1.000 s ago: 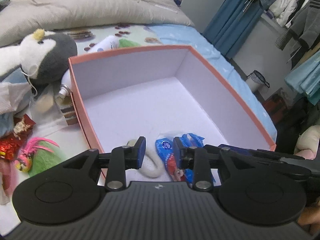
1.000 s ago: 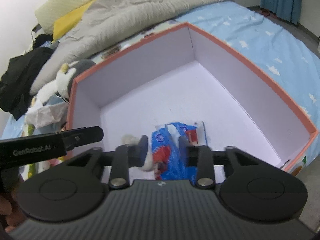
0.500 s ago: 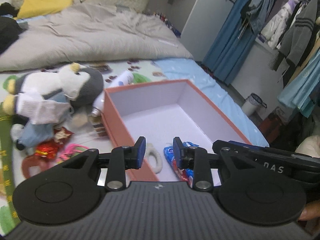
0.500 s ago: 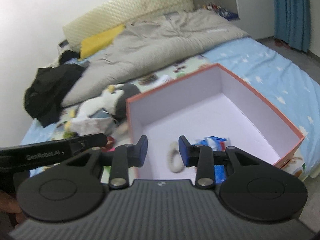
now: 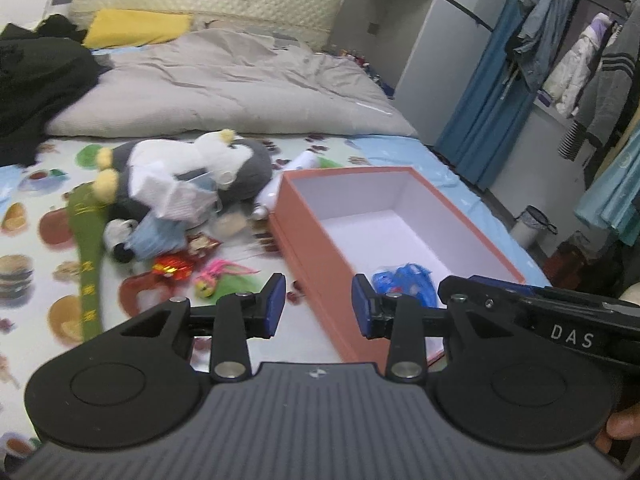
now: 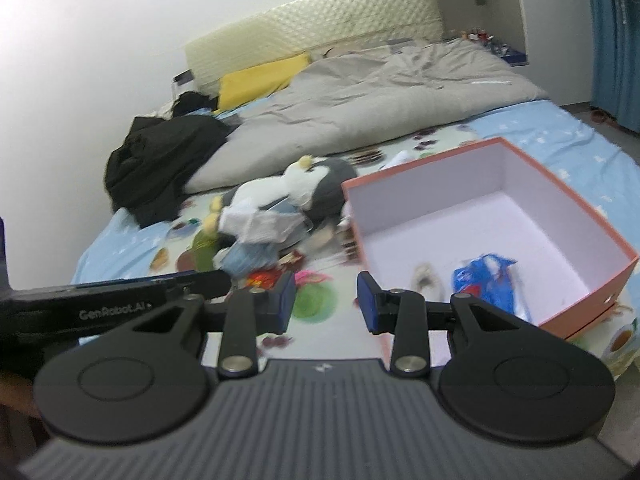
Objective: Organize soft objects
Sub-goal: 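Move both tools back to the pile toward the pink bird and translucent cup, then grasp the pink-feathered bird with the right tool while the left tool grasps the translucent cup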
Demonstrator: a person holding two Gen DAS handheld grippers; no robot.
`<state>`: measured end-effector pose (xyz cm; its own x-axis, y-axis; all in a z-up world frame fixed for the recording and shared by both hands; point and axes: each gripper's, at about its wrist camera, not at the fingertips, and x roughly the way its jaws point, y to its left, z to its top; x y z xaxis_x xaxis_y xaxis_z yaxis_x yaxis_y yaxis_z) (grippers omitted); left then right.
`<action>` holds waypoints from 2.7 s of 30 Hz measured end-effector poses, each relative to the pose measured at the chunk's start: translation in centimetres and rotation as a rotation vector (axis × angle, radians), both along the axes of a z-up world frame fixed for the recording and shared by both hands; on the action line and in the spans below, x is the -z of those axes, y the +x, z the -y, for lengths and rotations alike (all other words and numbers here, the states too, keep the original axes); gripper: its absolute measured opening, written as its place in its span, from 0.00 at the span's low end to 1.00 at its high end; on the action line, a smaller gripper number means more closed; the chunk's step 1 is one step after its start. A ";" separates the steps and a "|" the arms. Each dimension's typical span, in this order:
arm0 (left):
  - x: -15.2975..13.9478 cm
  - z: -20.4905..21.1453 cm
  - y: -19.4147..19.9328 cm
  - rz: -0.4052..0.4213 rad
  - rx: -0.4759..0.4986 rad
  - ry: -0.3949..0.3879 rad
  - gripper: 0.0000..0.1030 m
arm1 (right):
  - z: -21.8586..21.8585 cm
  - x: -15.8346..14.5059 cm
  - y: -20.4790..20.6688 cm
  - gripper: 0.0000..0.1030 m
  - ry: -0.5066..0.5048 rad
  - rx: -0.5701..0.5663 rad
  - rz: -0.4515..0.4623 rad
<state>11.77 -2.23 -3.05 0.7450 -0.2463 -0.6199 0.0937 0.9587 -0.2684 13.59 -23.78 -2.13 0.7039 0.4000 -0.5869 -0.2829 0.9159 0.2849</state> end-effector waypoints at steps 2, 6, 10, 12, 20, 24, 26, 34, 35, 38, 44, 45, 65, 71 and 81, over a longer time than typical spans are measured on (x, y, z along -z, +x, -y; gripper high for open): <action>0.2 -0.8 -1.1 -0.002 -0.019 0.001 0.42 | -0.7 0.3 -0.7 0.37 -0.001 -0.025 -0.002; 1.1 -2.3 -2.6 -0.017 -0.062 -0.004 0.42 | -2.0 0.8 -1.3 0.37 -0.006 -0.065 -0.012; 1.8 -3.7 -3.7 -0.019 -0.099 0.003 0.43 | -3.4 1.3 -1.8 0.37 -0.012 -0.093 -0.021; 2.1 -4.4 -4.2 -0.019 -0.110 0.011 0.43 | -3.9 1.4 -2.1 0.37 -0.004 -0.104 -0.024; 2.6 -6.9 -5.9 -0.018 -0.155 0.001 0.43 | -6.3 1.9 -3.7 0.37 -0.018 -0.148 -0.023; 2.7 -7.7 -6.6 -0.017 -0.160 0.006 0.48 | -7.2 2.2 -4.0 0.37 -0.018 -0.153 -0.023; 2.8 -7.9 -6.9 -0.016 -0.158 0.004 0.48 | -7.6 2.3 -4.0 0.37 -0.015 -0.164 -0.027; 3.9 -9.1 -6.5 -0.042 -0.191 0.013 0.49 | -8.4 3.2 -3.7 0.37 -0.020 -0.182 -0.047; 4.1 -9.1 -6.2 -0.047 -0.193 0.016 0.49 | -8.4 3.4 -3.4 0.37 -0.022 -0.181 -0.051; 5.1 -9.5 -5.0 -0.077 -0.207 0.029 0.49 | -8.4 4.0 -2.2 0.37 -0.033 -0.173 -0.069; 7.2 -10.3 -1.3 -0.123 -0.239 0.048 0.49 | -8.9 5.9 1.3 0.50 -0.046 -0.181 -0.116; 7.6 -10.6 -0.6 -0.129 -0.243 0.051 0.49 | -9.1 6.3 2.1 0.50 -0.044 -0.185 -0.127; 16.7 -13.2 12.5 -0.280 -0.199 0.041 0.49 | -14.4 14.8 16.1 0.50 -0.042 -0.226 -0.302; 18.5 -13.6 14.7 -0.306 -0.216 0.035 0.49 | -15.7 16.5 18.6 0.50 -0.033 -0.231 -0.326; 19.7 -13.3 15.2 -0.324 -0.214 0.029 0.37 | -16.8 18.3 19.6 0.43 -0.087 -0.244 -0.336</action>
